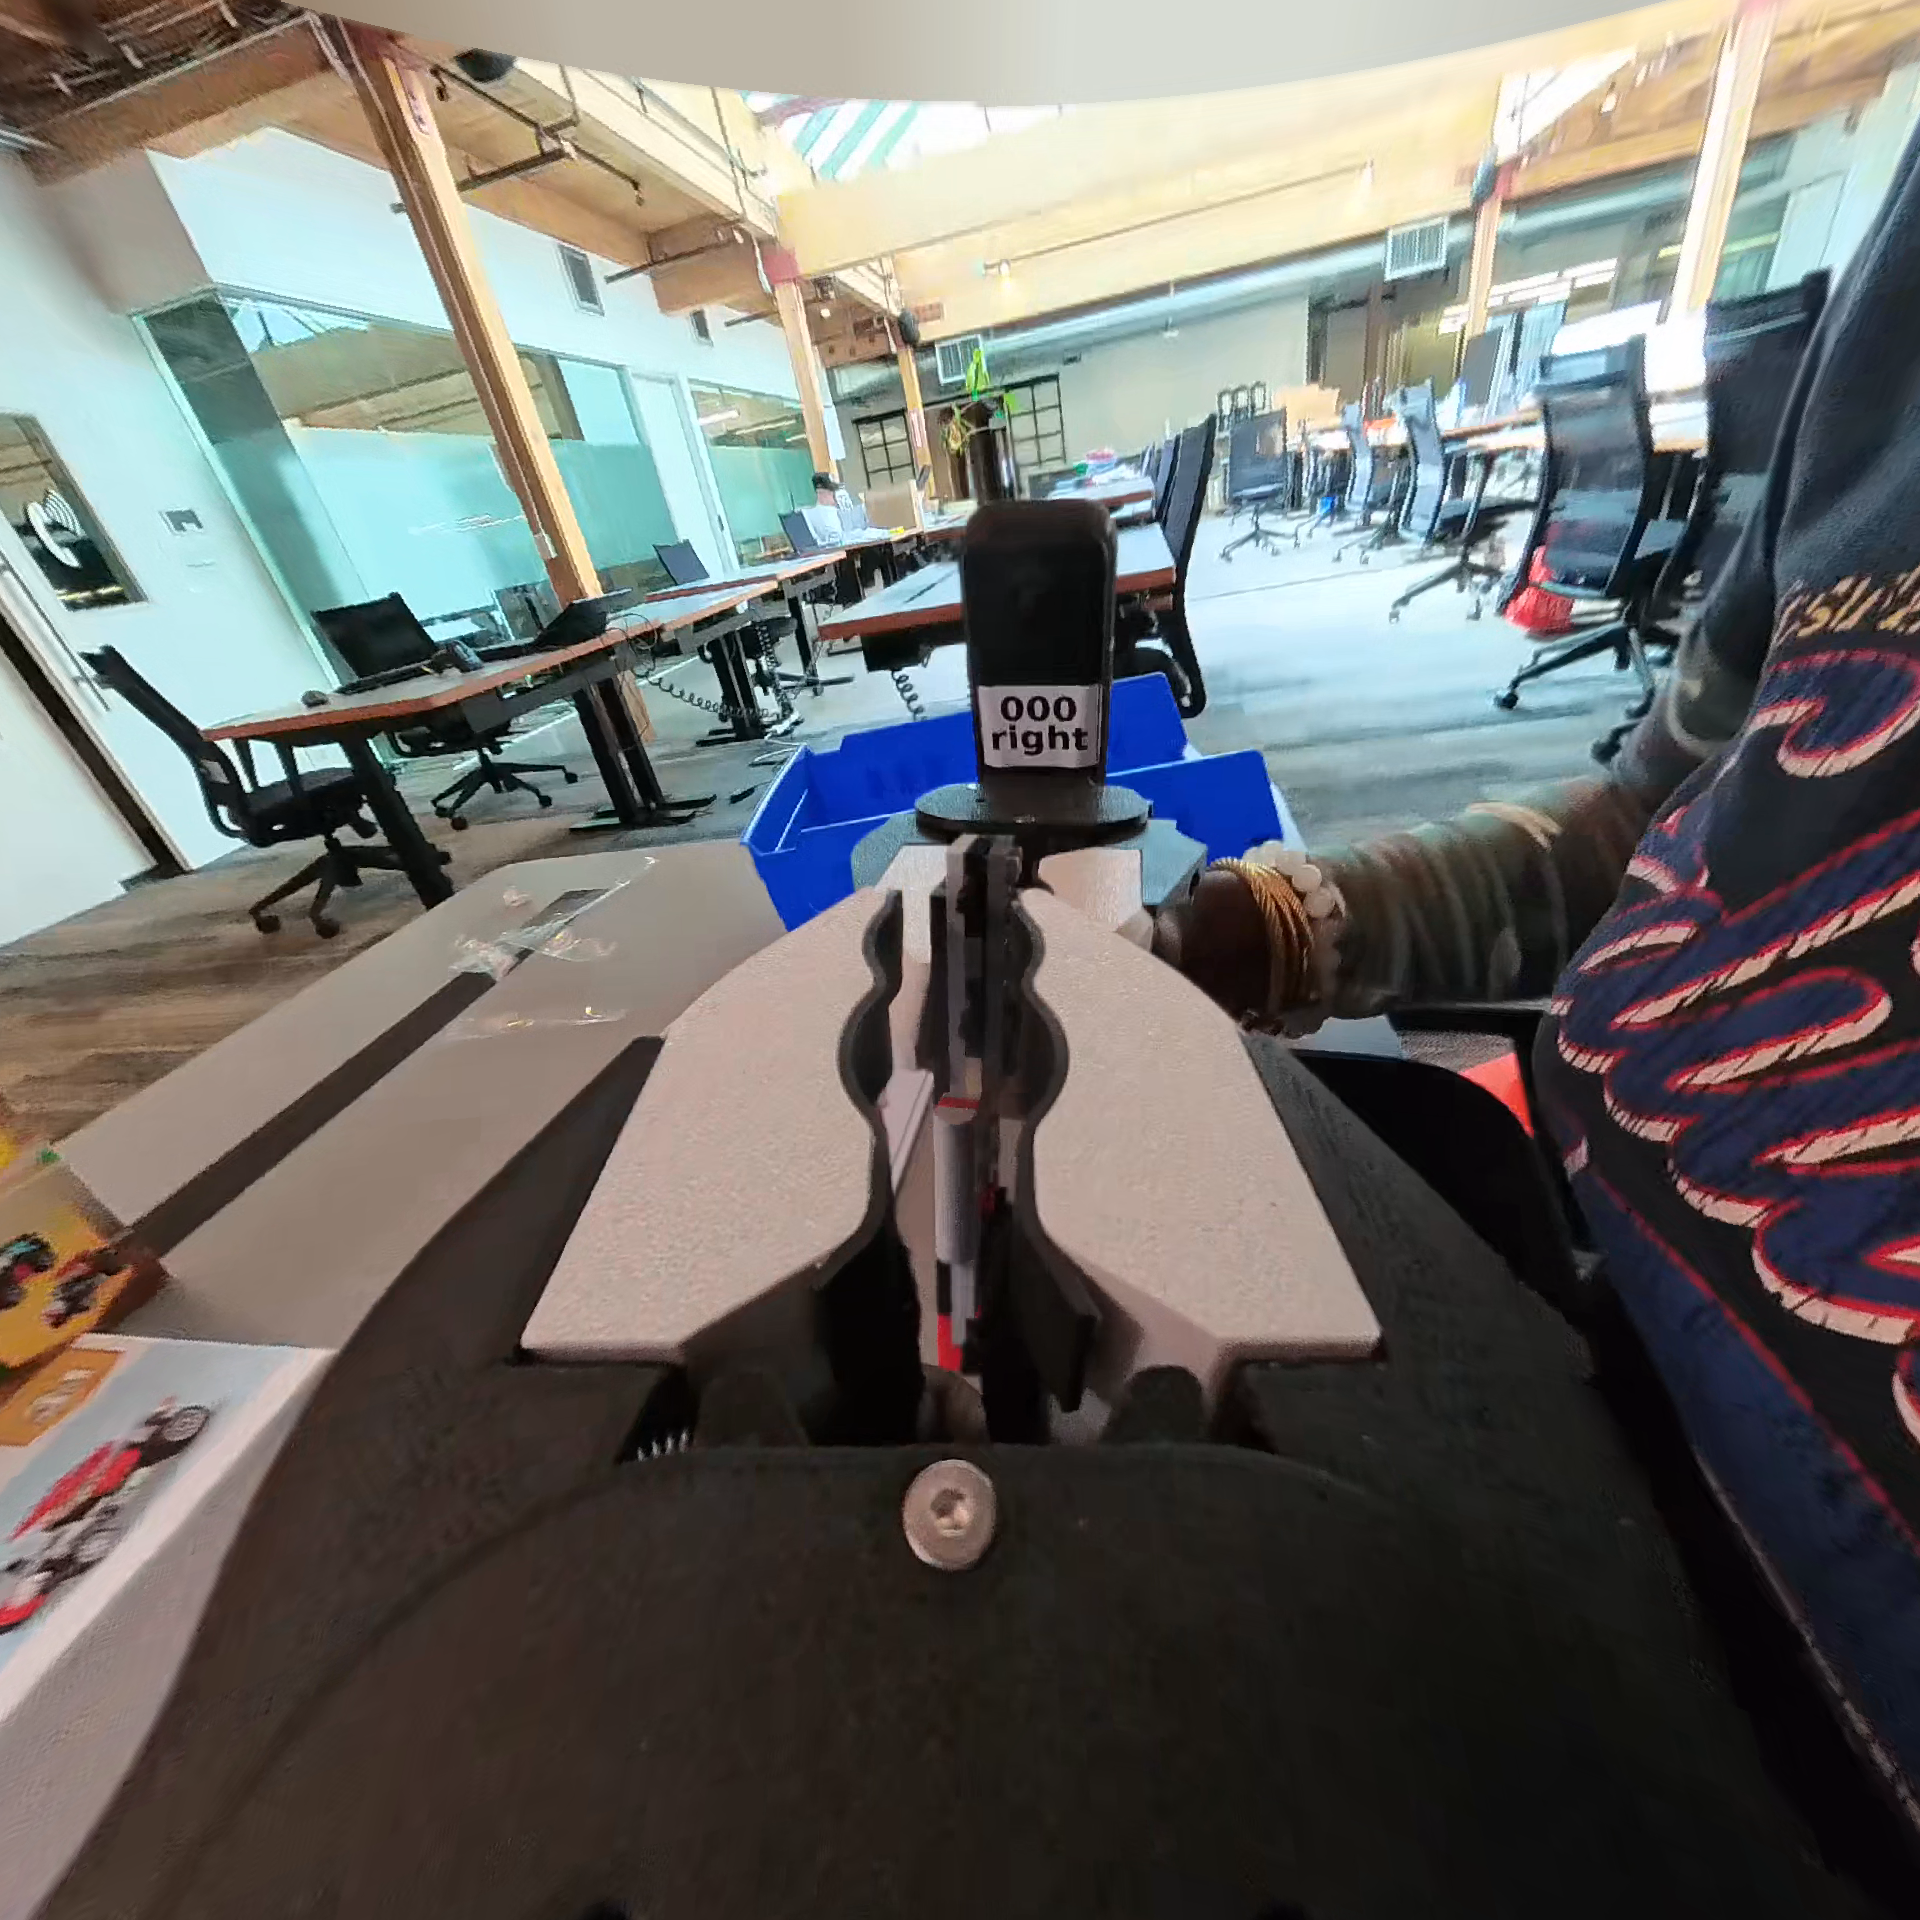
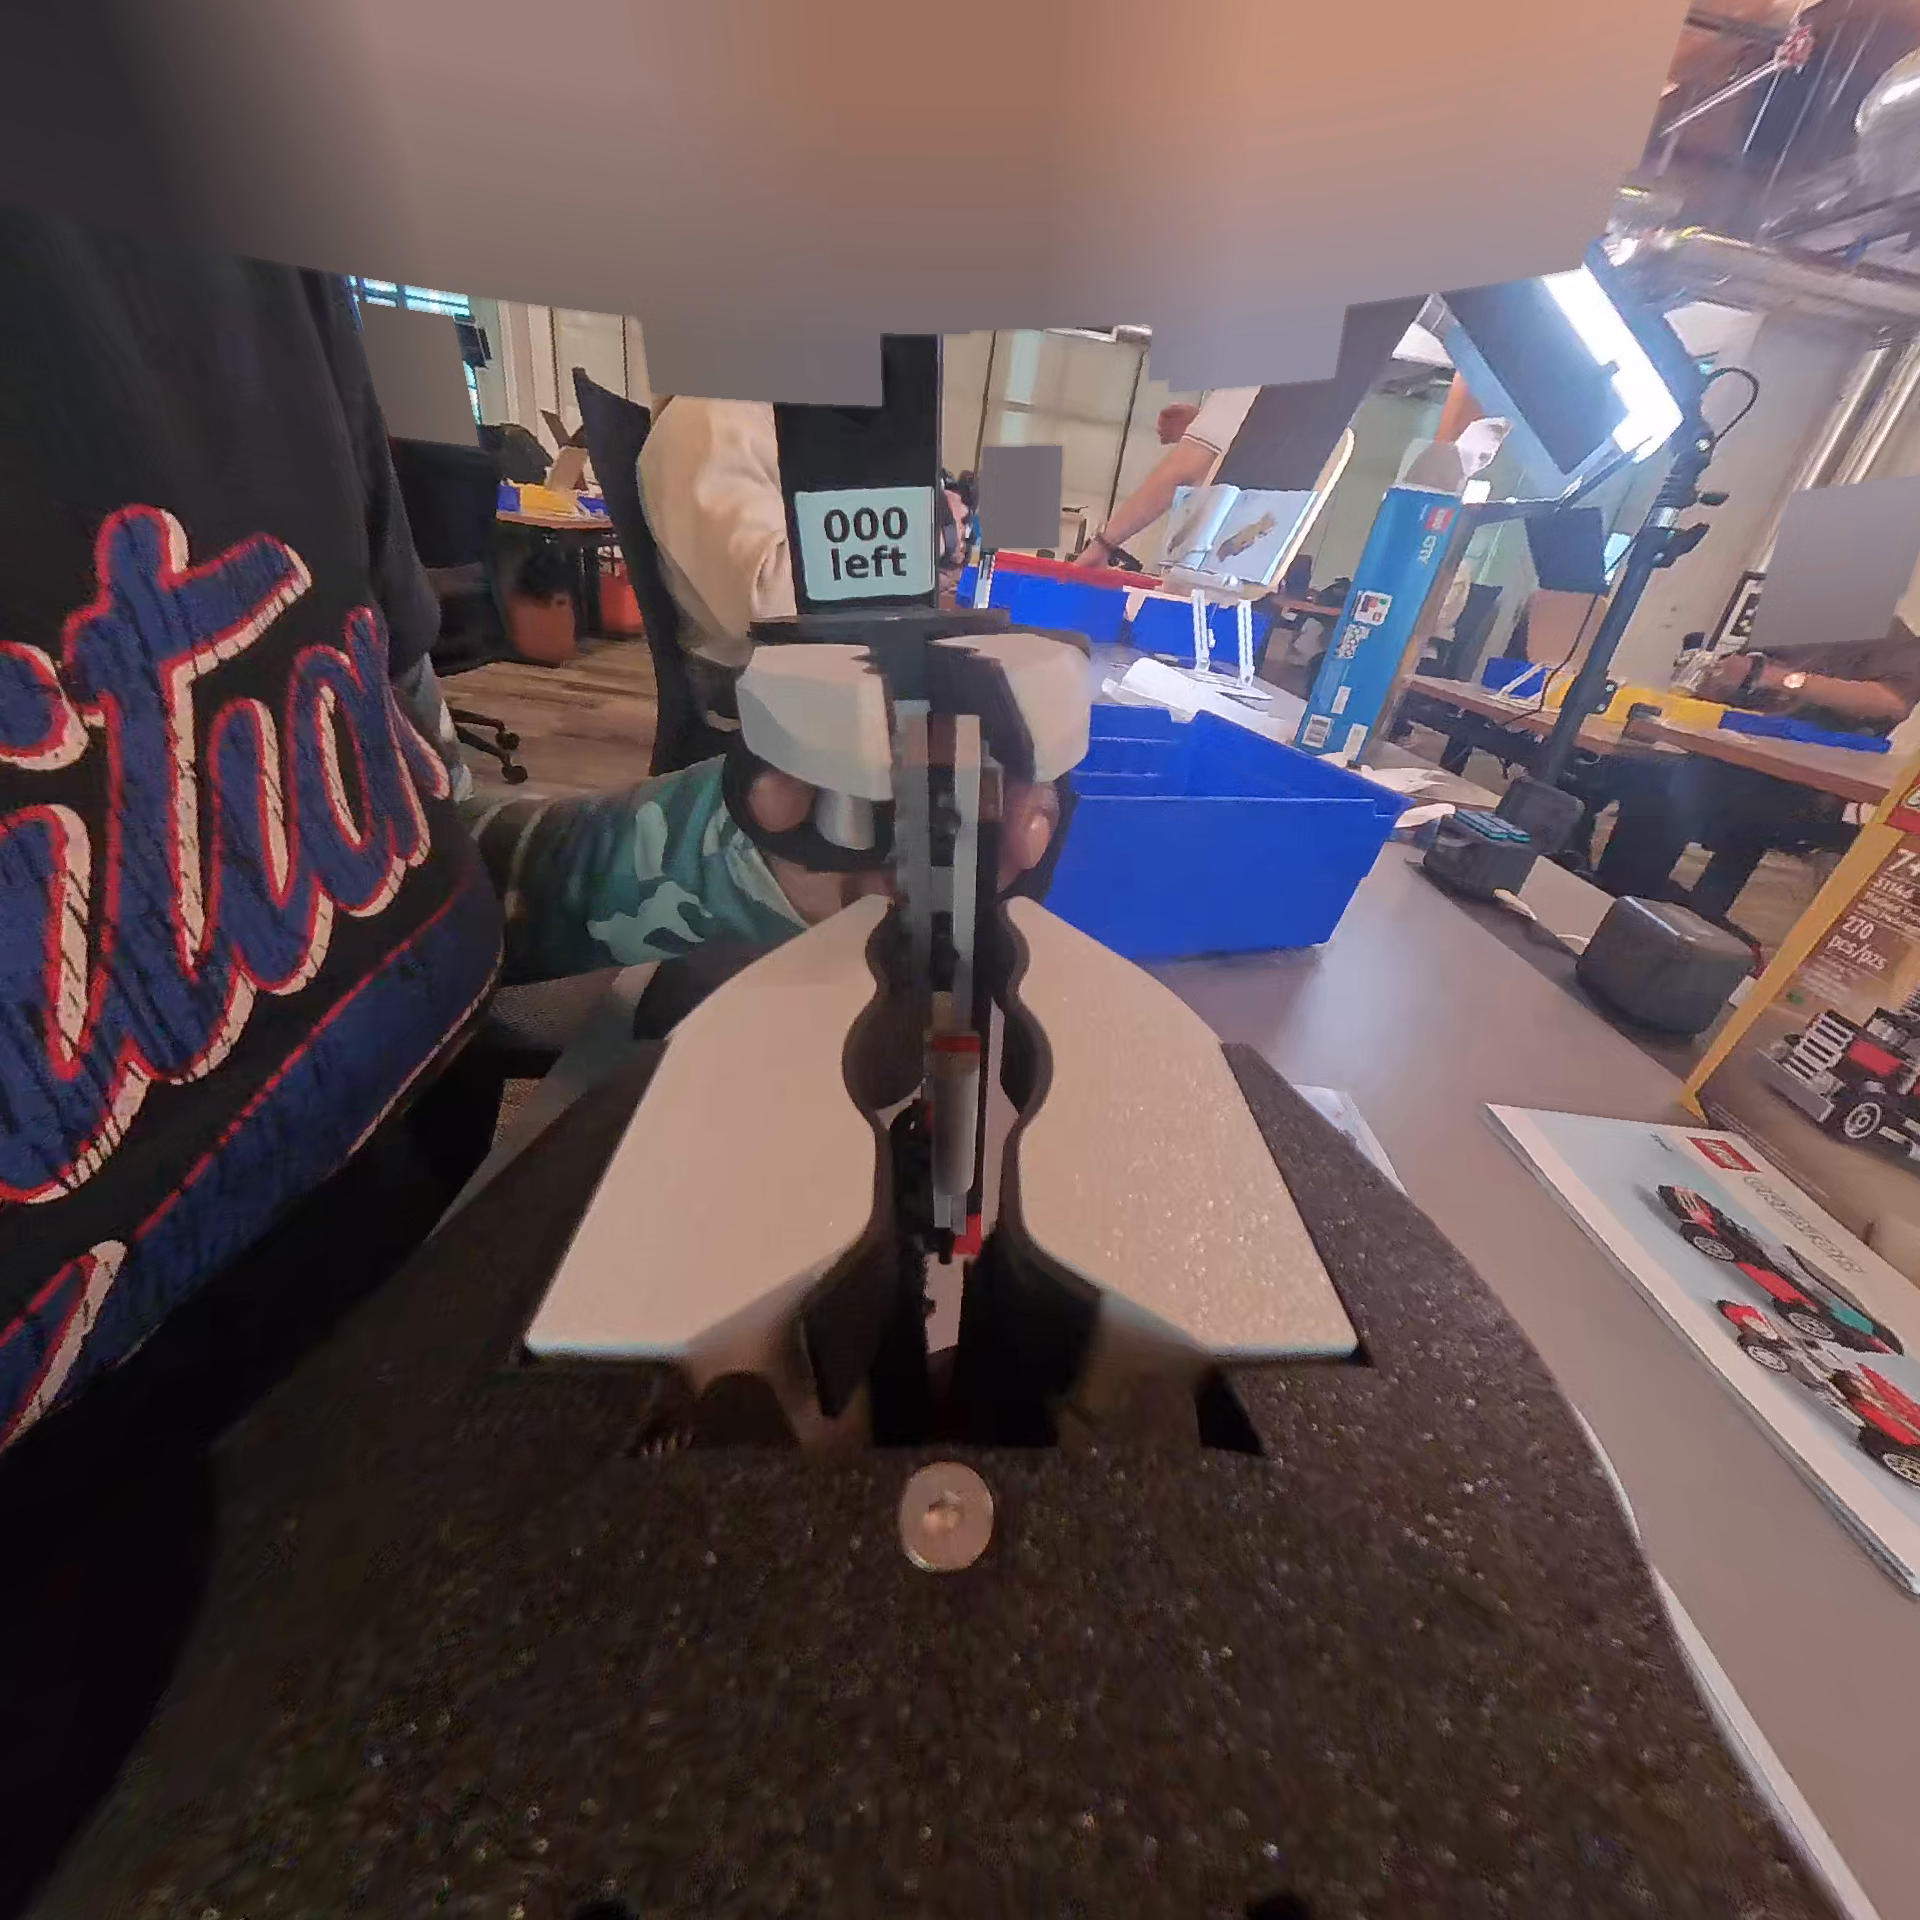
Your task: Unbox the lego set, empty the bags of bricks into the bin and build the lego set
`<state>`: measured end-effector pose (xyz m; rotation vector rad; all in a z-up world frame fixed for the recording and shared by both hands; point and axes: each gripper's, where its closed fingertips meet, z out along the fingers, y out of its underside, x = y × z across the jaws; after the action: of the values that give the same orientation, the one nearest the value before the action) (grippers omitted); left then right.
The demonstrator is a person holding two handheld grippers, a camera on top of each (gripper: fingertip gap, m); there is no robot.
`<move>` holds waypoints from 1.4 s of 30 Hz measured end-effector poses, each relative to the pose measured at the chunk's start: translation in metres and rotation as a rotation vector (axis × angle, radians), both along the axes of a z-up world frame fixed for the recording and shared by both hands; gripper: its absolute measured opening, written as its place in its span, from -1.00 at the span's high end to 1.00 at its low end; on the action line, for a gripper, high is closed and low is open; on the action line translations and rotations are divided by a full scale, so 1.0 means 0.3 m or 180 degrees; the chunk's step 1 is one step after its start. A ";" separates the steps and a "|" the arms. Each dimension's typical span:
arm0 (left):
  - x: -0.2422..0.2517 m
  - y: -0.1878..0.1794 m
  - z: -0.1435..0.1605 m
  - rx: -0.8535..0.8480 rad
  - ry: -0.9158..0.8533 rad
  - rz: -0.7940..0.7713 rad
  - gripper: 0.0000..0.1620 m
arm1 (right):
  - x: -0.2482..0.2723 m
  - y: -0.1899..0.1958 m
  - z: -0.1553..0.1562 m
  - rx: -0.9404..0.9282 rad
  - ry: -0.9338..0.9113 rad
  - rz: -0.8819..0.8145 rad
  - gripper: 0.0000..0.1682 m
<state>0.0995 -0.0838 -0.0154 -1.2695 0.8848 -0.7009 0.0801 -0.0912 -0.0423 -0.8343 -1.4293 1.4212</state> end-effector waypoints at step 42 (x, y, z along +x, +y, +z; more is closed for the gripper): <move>0.054 0.005 -0.098 -0.0226 -0.0032 -0.0051 0.86 | -0.013 -0.006 -0.079 0.0073 -0.0460 -0.0035 0.81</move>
<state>0.1157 -0.0822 -0.0448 -1.3219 0.8692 -0.7564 0.0762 -0.0929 -0.0660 -0.9448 -1.5440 1.3564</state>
